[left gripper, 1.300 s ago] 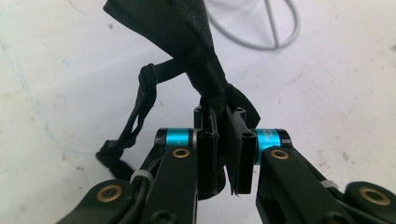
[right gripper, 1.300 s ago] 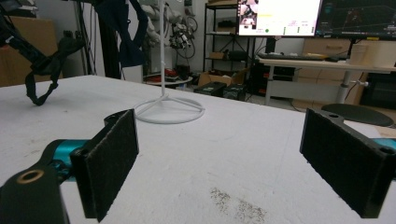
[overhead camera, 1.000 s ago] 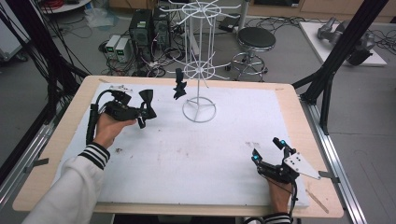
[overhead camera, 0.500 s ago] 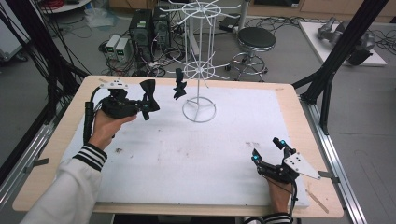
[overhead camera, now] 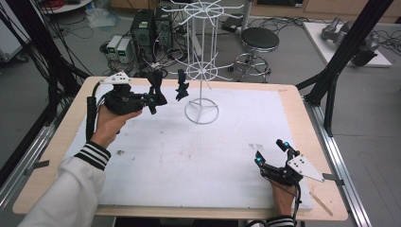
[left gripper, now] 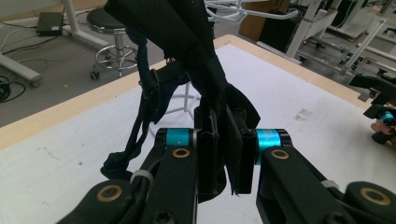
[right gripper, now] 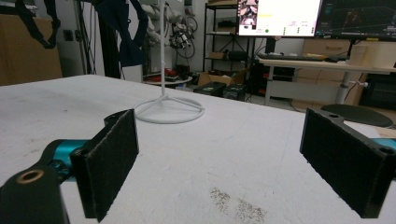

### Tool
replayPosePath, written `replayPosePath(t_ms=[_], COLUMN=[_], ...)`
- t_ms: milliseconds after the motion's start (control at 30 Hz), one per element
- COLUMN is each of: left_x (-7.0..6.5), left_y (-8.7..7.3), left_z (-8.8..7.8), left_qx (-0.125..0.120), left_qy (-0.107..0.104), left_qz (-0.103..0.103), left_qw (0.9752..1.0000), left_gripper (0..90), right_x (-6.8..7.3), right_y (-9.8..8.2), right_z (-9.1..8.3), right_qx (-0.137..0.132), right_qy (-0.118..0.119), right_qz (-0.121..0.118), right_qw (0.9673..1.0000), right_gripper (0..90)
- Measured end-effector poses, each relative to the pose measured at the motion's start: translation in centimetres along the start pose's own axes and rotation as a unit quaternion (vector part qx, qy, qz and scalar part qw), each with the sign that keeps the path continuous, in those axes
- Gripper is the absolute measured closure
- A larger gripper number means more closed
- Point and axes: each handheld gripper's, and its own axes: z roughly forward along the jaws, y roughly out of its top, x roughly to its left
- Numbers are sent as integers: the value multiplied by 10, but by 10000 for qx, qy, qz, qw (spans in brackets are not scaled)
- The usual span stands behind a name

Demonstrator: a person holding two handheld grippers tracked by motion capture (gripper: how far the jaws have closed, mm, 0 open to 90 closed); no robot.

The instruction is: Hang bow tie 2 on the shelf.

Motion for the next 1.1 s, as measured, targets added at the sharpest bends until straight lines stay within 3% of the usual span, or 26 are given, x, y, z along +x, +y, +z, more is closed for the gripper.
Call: replayPosePath(t_ms=[1100], left_x=[-30], left_y=[46], left_z=[27], left_qx=[-81], left_qy=[-275], left_qz=[320], left_qw=[9991], left_gripper=[832], right_x=[0], right_y=[0], right_z=[0], right_qx=[9], right_qy=[3], right_qz=[30], right_qw=[10000], right_gripper=[110])
